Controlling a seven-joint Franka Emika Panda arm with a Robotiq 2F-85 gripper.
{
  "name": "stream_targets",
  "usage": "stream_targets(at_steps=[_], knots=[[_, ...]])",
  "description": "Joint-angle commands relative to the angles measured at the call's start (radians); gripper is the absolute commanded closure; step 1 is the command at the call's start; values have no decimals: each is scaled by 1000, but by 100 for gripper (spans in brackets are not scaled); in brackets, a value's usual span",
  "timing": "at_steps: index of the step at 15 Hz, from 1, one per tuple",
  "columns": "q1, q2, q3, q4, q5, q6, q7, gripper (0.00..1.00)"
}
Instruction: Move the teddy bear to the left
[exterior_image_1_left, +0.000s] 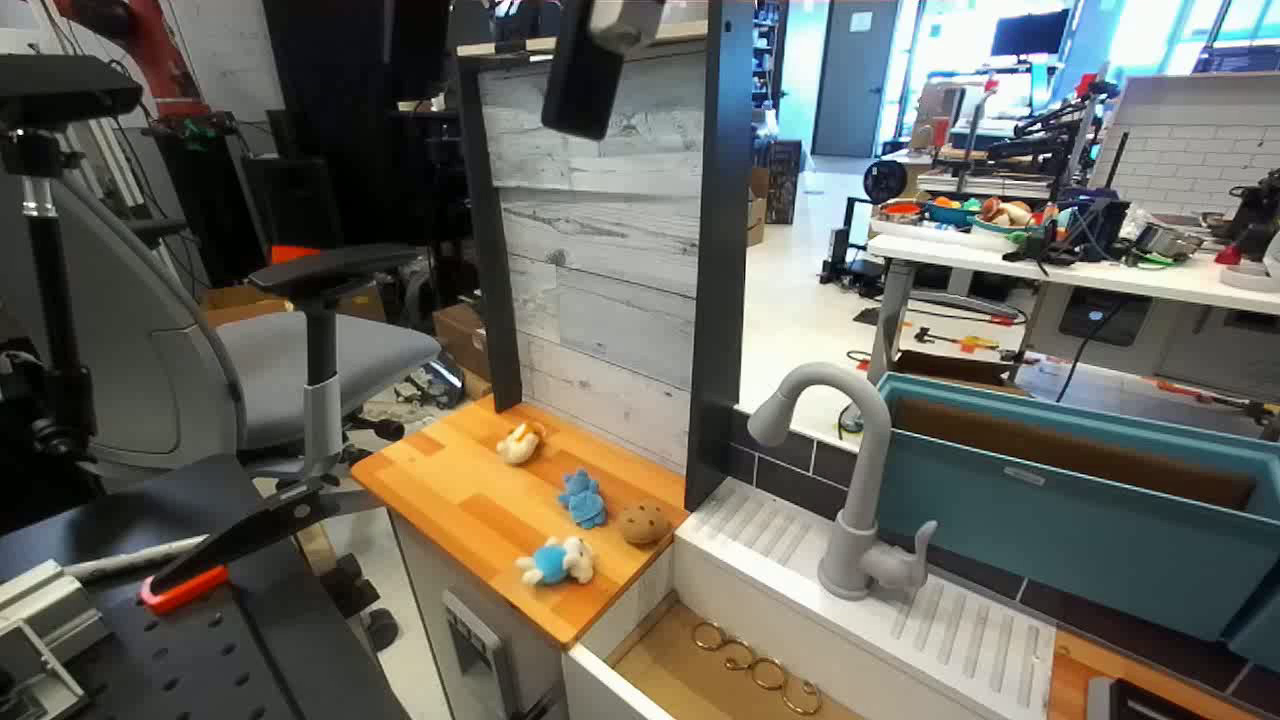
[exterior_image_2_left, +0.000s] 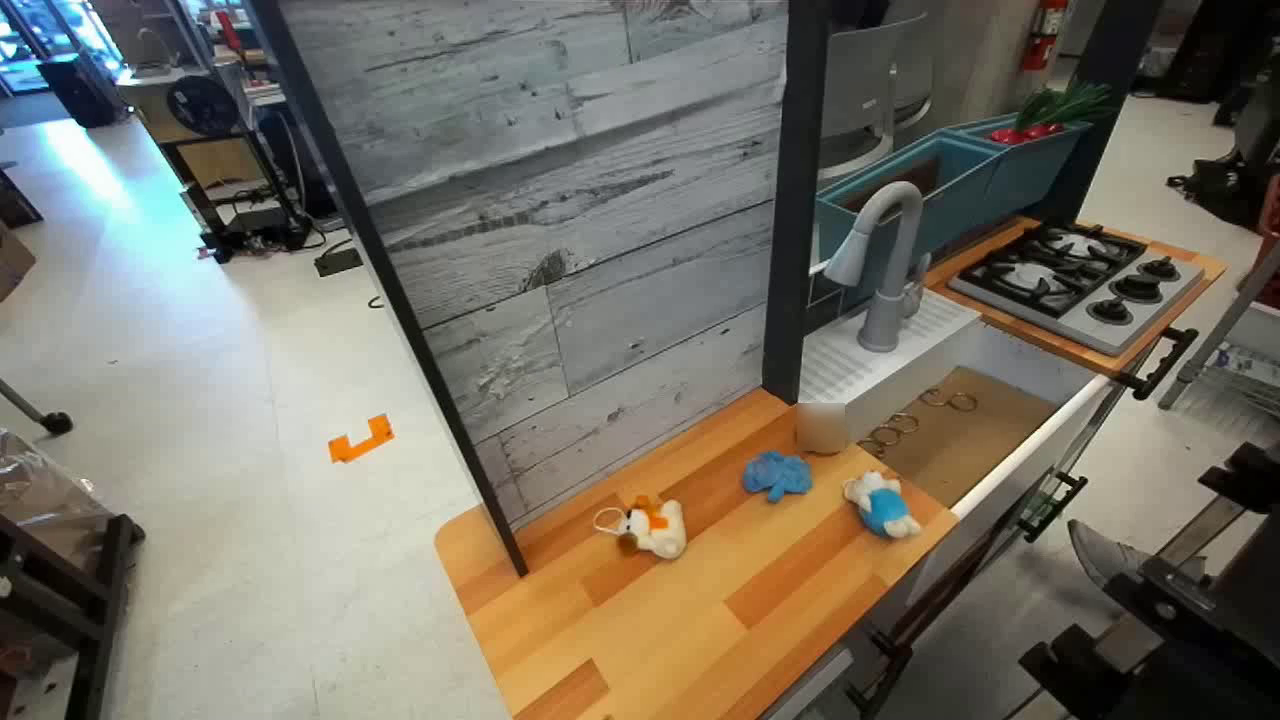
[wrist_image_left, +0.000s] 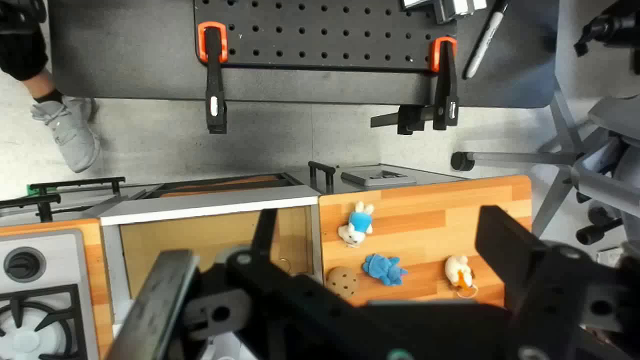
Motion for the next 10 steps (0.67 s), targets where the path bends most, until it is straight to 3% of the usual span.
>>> stream_targets(at_steps=[1,7,10], knots=[[-28,1,28,2,4,-2,-3,0],[-28,1,28,2,4,-1,-3,0],[-11,112,58,76,-14,-12,47,0]])
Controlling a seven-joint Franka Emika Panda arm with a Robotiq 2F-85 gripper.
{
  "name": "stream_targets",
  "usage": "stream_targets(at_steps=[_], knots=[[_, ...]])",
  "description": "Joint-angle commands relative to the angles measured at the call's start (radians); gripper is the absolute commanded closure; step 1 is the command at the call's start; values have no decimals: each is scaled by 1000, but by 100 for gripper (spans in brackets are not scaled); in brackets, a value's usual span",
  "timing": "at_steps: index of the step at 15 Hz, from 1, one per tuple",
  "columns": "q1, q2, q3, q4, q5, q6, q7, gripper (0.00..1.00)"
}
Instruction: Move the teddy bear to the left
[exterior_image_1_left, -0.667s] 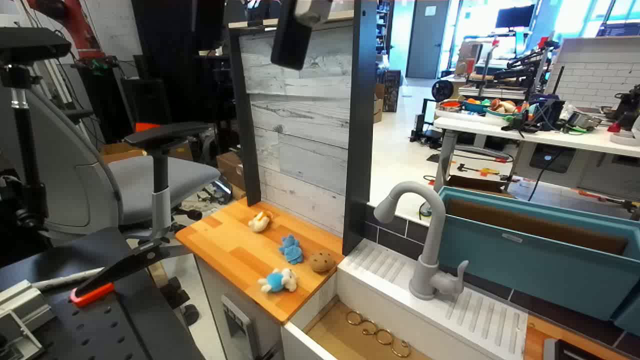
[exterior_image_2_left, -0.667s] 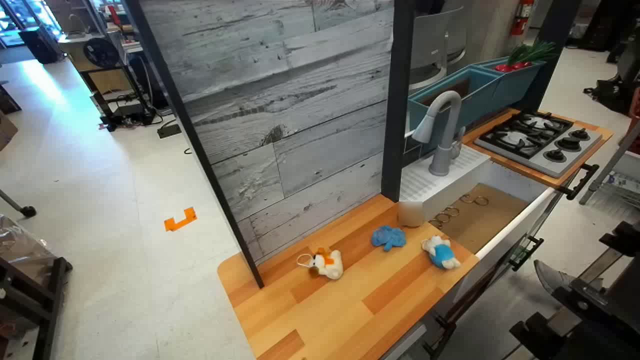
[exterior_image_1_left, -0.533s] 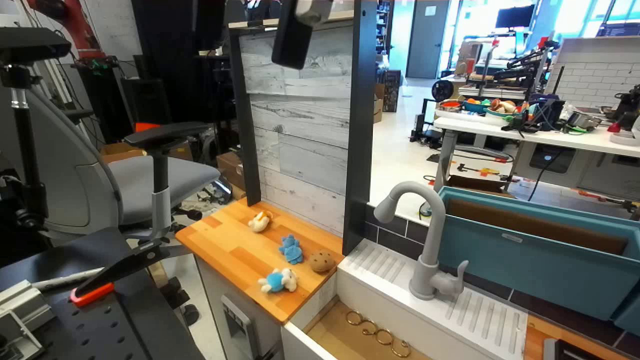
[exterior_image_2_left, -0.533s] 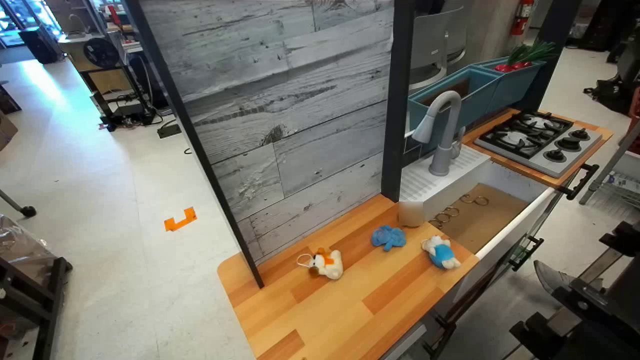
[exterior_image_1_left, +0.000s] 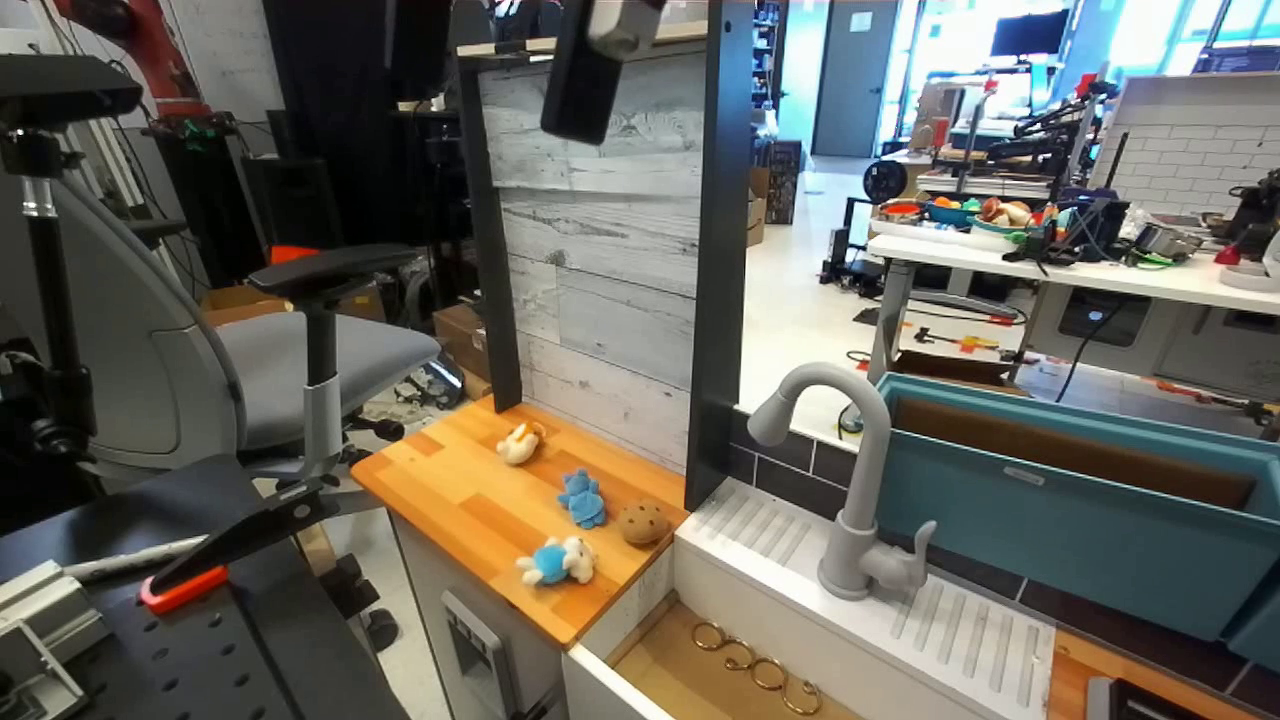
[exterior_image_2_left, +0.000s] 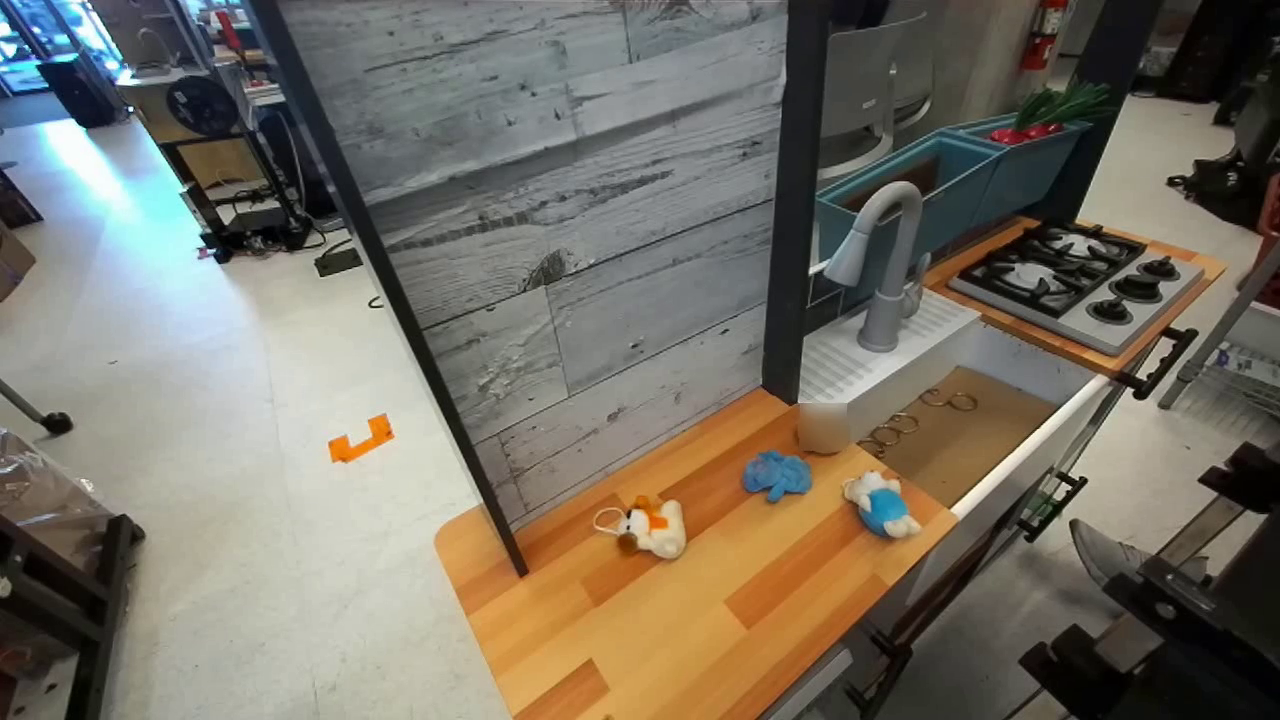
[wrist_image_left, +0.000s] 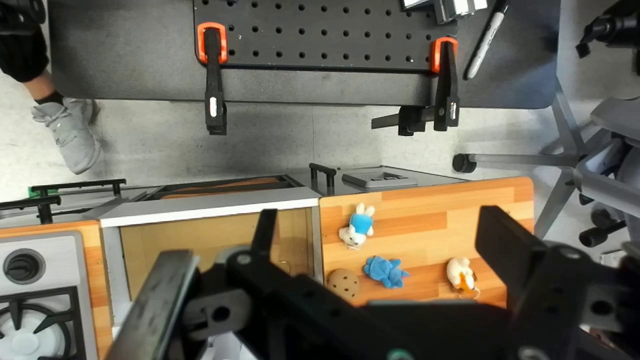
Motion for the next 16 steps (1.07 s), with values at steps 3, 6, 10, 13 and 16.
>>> stream_targets(at_steps=[3,6,10,13,16], knots=[[28,253,126,169,-31,5,106,0],[73,414,198,288,-106,5,191,0],[154,655,230,466,-237,65,319,0],[213,775,210,531,-320,140,397,0],[258,863,188,583,-397,183,447,0]])
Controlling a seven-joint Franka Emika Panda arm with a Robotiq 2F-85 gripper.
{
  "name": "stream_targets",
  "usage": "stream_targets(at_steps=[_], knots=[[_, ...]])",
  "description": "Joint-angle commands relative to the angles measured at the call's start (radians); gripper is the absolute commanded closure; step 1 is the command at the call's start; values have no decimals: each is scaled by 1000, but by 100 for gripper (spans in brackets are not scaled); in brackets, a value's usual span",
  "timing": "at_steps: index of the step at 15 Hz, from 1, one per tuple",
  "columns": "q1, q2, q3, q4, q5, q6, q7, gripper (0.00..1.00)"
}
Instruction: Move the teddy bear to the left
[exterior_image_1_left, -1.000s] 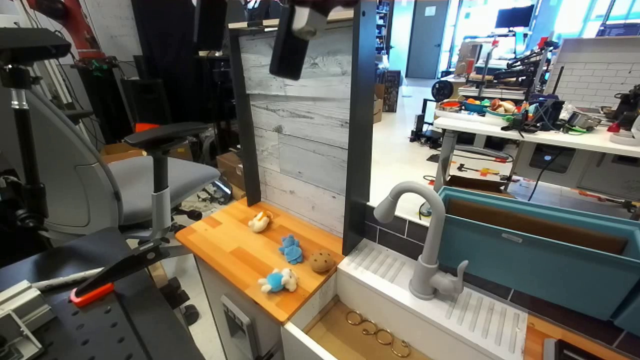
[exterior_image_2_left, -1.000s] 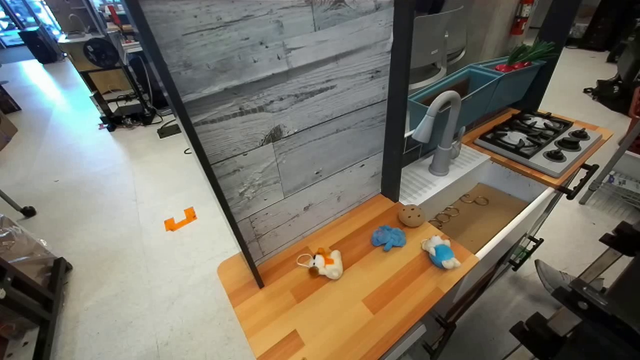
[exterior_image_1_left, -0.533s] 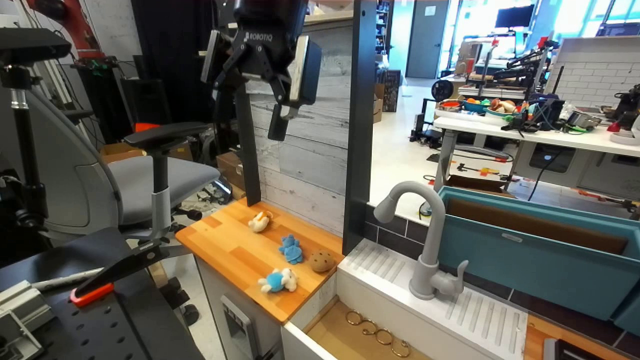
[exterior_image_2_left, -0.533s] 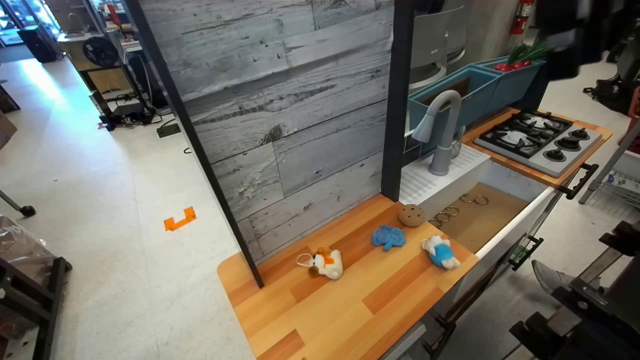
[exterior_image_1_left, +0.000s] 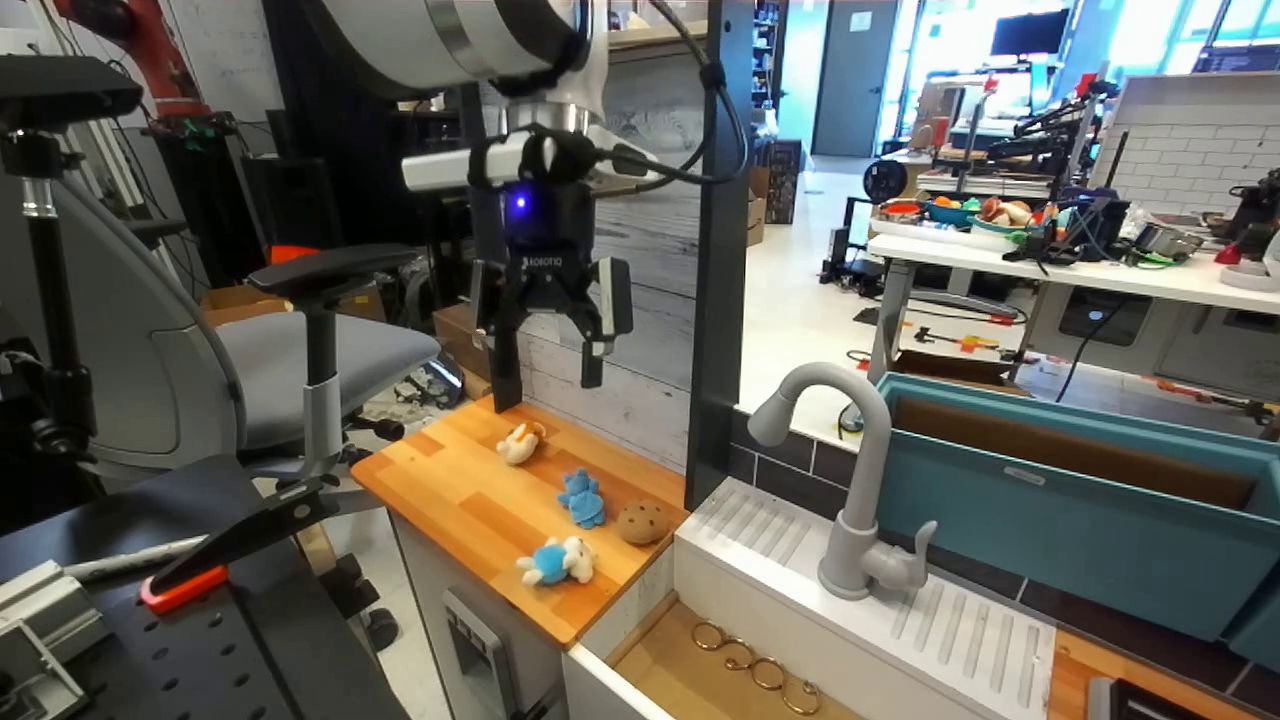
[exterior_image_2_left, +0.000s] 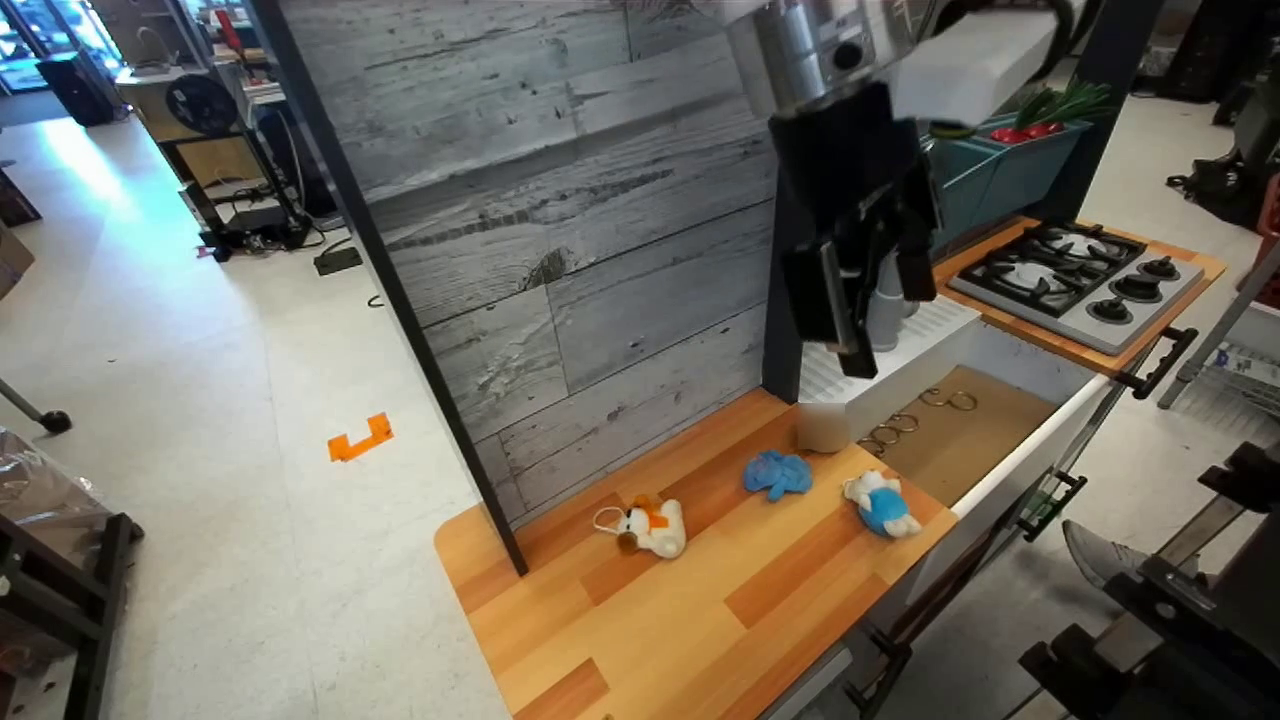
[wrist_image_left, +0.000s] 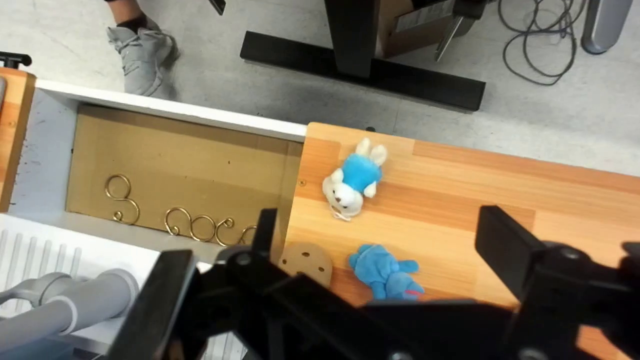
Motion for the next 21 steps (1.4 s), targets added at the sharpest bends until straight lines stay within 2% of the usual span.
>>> stream_targets(at_steps=[1,5,7,10,15,21], knots=[[52,110,-30,96,-84,42,51,0],[79,200,-19,135,-105,177,37,0],[75,239,-7,135,-85,322,33,0],[103,298,-35,146,-104,449,22,0],[127,360,-74,156,-99,518,8,0],[137,401,-92,182,-94,516,-5,0]])
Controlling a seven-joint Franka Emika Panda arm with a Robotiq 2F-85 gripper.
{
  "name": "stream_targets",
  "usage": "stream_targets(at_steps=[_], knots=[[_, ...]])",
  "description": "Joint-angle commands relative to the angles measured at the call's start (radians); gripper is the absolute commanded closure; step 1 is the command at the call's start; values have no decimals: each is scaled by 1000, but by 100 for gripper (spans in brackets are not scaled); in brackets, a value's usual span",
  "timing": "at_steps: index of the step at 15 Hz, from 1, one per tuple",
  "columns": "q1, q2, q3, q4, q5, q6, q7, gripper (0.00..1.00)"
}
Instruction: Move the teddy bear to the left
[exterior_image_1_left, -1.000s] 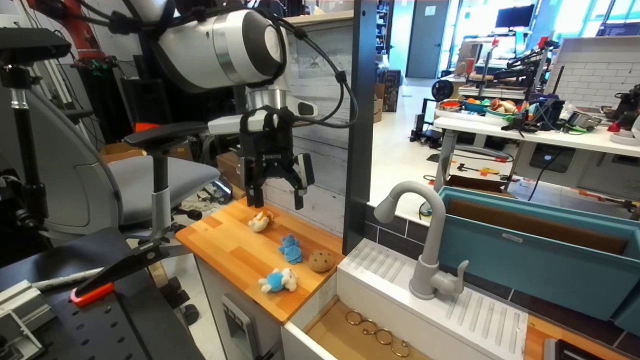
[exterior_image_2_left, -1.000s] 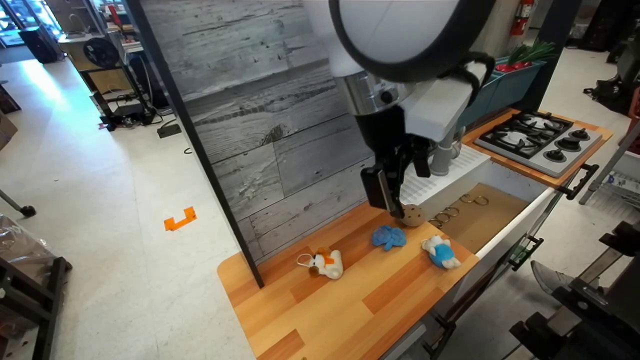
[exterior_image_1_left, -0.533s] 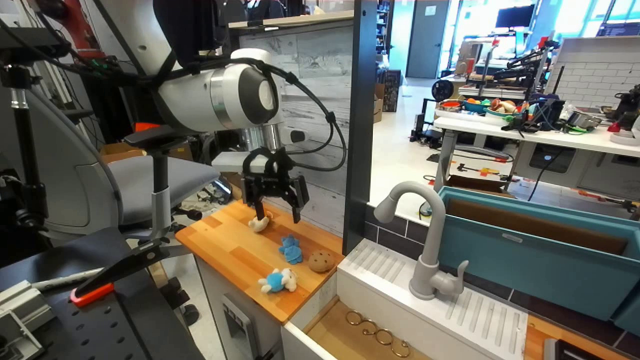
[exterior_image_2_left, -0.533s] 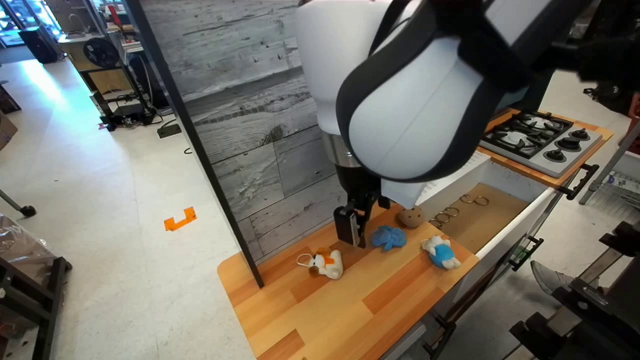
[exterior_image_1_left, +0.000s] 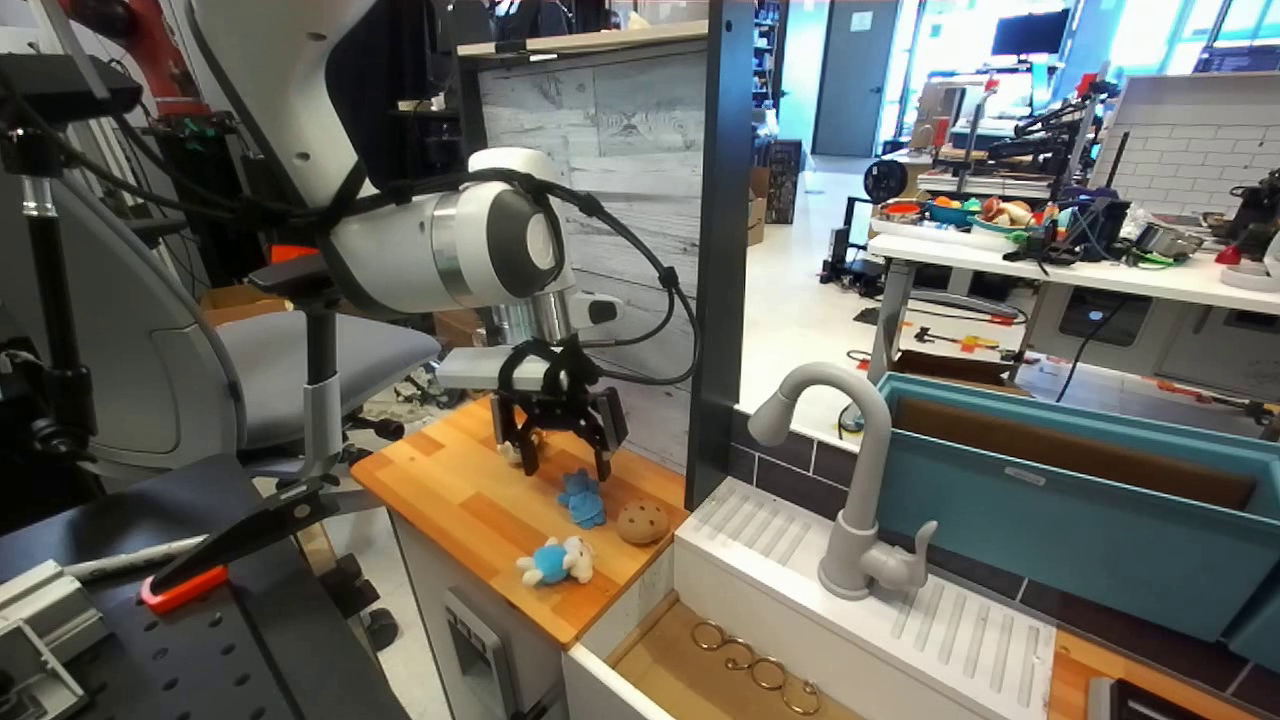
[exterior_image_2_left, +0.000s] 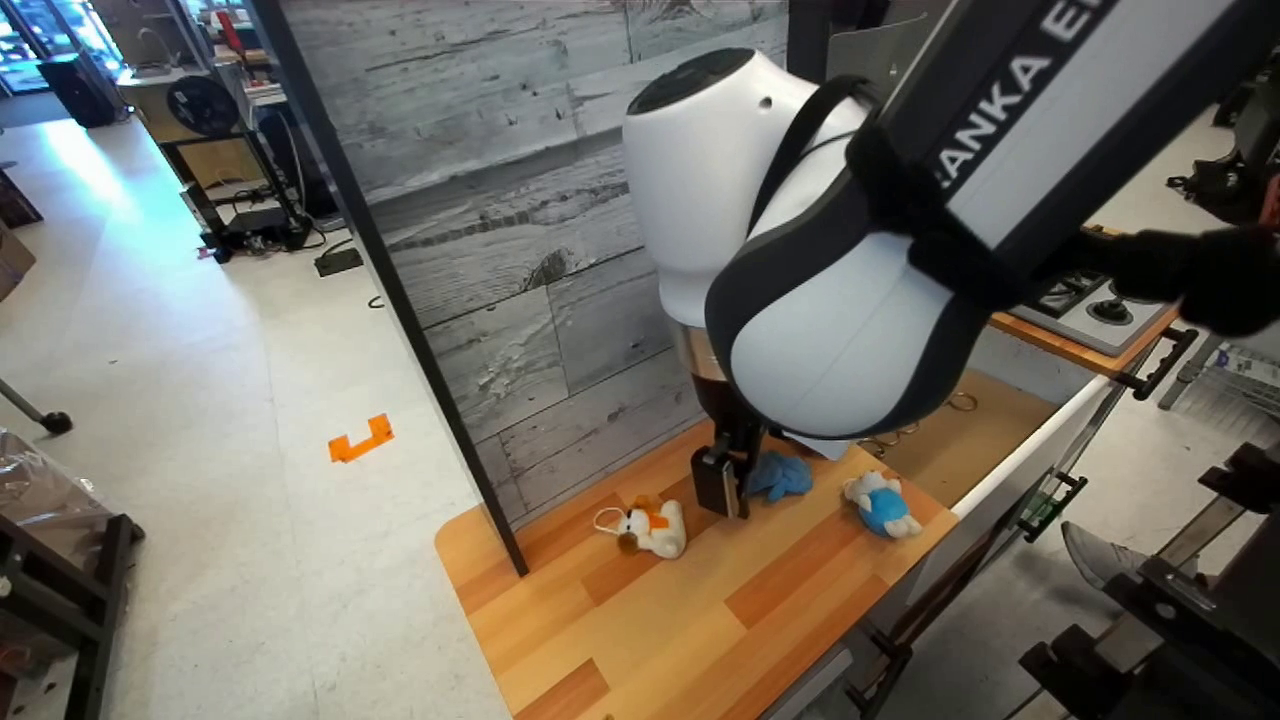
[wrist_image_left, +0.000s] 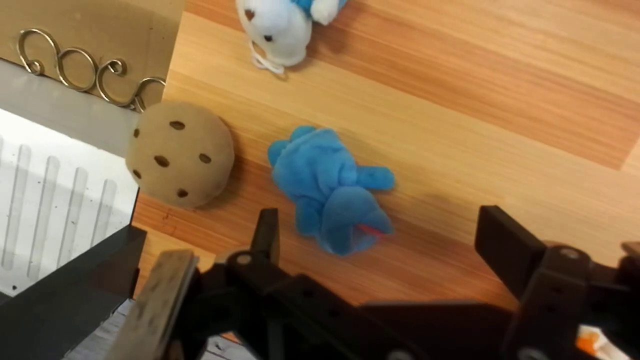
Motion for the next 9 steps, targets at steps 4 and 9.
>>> stream_targets(at_steps=[4,9], knots=[[18,44,-21,49,-7,1,-13,26],[15,51,-27,50,-2,-10,-8,65]])
